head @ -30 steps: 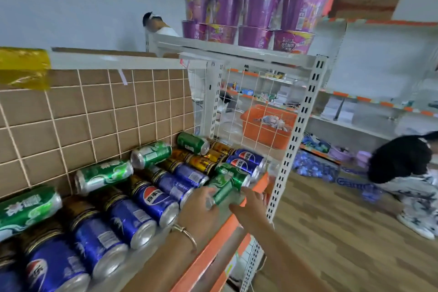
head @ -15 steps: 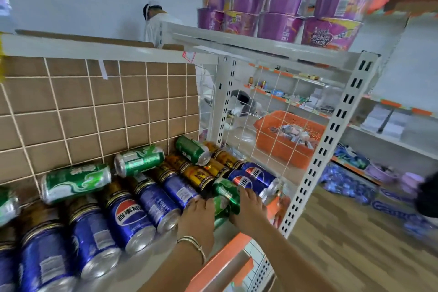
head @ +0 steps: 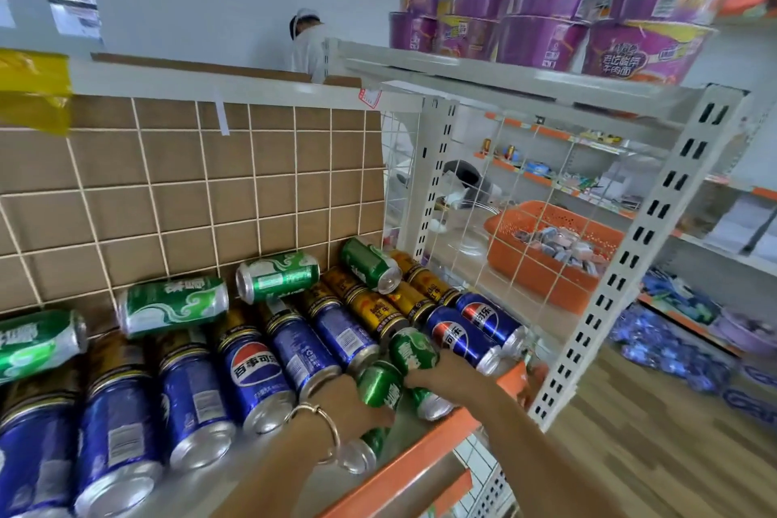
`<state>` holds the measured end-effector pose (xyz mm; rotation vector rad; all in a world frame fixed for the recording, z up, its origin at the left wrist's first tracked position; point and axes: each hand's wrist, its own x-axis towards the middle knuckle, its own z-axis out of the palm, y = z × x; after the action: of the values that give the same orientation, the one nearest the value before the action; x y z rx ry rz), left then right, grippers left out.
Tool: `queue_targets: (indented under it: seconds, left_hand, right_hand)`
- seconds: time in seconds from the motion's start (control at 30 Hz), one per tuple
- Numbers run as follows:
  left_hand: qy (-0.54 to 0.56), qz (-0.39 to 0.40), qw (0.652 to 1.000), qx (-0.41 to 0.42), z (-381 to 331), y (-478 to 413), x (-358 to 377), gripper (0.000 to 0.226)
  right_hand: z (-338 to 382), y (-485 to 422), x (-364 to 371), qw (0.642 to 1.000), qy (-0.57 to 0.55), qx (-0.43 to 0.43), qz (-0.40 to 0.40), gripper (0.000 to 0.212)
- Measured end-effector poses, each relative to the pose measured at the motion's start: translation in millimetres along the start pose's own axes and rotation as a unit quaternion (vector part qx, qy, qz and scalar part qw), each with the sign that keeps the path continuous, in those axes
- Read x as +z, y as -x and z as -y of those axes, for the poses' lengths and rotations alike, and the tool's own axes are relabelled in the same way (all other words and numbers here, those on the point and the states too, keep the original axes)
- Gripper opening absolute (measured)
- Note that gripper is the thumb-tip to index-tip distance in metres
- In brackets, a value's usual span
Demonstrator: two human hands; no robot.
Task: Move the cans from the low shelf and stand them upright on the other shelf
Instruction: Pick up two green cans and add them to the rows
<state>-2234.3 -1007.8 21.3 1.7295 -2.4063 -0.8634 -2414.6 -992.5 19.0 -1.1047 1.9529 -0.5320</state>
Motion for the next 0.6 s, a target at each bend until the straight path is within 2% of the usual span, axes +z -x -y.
queue_targets:
  seconds: [0.07, 0.1, 0.17, 0.2, 0.23, 0.33, 0.43, 0.5, 0.6]
  left_hand:
    - [0.124, 0.027, 0.992, -0.026, 7, -1, 0, 0.042]
    - [0.239, 0.057, 0.968, -0.045, 12, 0, 0, 0.04]
    - [0.456, 0.121, 0.878, -0.076, 16, 6, 0, 0.039]
    - [0.514, 0.129, 0.844, -0.081, 18, 9, 1, 0.039]
    - [0.546, 0.127, 0.825, -0.072, 19, 11, 2, 0.039]
    - [0.587, 0.094, 0.803, -0.041, 18, 22, -1, 0.043]
    - [0.609, 0.03, 0.791, -0.041, 25, 30, -12, 0.062]
    - [0.612, -0.001, 0.79, -0.034, 36, 35, -20, 0.065]
    - [0.618, -0.053, 0.783, -0.046, 54, 50, -32, 0.044]
  right_hand:
    - [0, 5, 0, 0.999, -0.031, 0.007, 0.005, 0.074]
    - [0, 9, 0, 0.998, -0.06, 0.006, 0.012, 0.072]
    - [0, 17, 1, 0.989, -0.148, -0.01, 0.029, 0.062]
    - [0, 22, 3, 0.979, -0.2, -0.016, 0.045, 0.056]
    - [0, 27, 5, 0.966, -0.251, -0.02, 0.058, 0.052]
    - [5, 41, 14, 0.935, -0.341, -0.054, 0.082, 0.044]
    - [19, 54, 22, 0.916, -0.376, -0.084, 0.109, 0.059]
    - [32, 61, 28, 0.911, -0.377, -0.114, 0.126, 0.058]
    - [56, 67, 46, 0.909, -0.363, -0.143, 0.144, 0.045]
